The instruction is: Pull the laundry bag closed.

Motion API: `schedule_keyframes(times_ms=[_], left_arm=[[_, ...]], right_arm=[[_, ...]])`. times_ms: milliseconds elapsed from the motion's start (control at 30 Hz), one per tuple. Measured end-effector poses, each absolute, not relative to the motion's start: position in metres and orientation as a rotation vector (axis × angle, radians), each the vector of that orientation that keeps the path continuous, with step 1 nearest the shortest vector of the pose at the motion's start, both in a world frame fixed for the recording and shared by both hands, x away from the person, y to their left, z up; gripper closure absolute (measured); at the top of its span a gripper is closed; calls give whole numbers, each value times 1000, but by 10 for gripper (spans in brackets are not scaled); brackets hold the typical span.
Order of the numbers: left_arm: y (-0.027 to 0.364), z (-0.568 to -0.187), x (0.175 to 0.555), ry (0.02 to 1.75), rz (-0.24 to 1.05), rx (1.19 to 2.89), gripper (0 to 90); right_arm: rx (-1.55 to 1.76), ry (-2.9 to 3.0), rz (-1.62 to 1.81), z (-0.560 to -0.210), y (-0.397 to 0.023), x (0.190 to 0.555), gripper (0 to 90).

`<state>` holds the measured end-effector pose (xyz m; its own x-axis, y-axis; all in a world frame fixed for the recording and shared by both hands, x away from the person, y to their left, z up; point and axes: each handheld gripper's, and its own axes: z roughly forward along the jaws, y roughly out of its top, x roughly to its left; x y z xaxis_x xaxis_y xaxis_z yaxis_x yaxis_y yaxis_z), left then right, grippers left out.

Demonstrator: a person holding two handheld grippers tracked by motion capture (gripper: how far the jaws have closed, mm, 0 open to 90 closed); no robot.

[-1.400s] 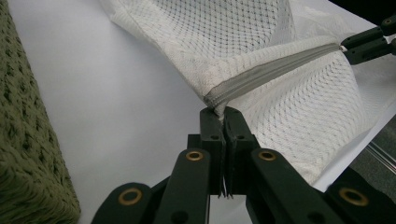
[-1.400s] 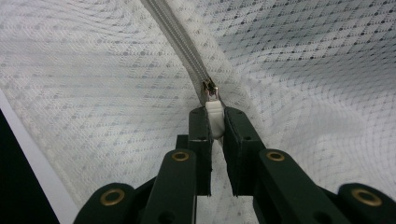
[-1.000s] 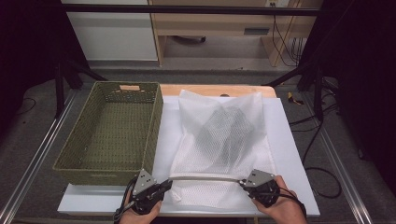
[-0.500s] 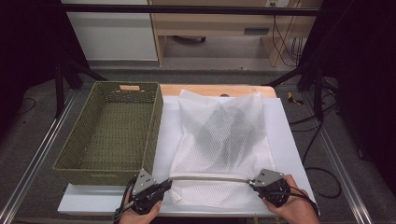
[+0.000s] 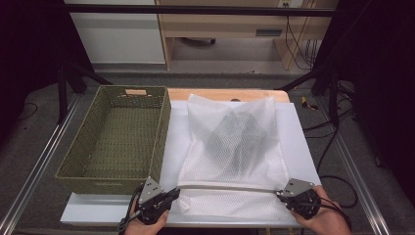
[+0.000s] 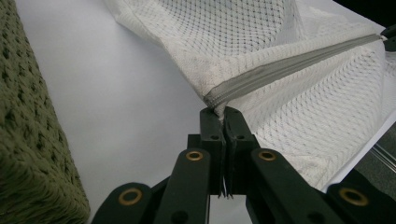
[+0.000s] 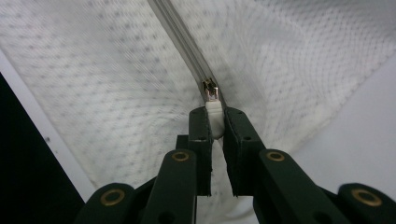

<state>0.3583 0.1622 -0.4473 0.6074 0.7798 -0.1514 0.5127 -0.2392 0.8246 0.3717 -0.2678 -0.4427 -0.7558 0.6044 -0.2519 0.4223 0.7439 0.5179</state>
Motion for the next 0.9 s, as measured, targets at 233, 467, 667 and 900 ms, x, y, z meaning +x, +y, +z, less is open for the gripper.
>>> schedule_keyframes(times_ms=[233, 467, 667, 900], left_arm=[[162, -448, 359, 1034, 363, 1911, 883], [162, -449, 359, 1035, 365, 1913, 883], [161, -449, 359, 1036, 365, 1912, 883], [158, -451, 359, 1026, 369, 1934, 883]], right_arm=[[819, 2526, 607, -443, -284, 369, 819], [875, 2513, 596, -446, -301, 368, 819], [899, 2503, 603, -448, -308, 368, 819], [920, 2493, 608, -448, -314, 370, 819]])
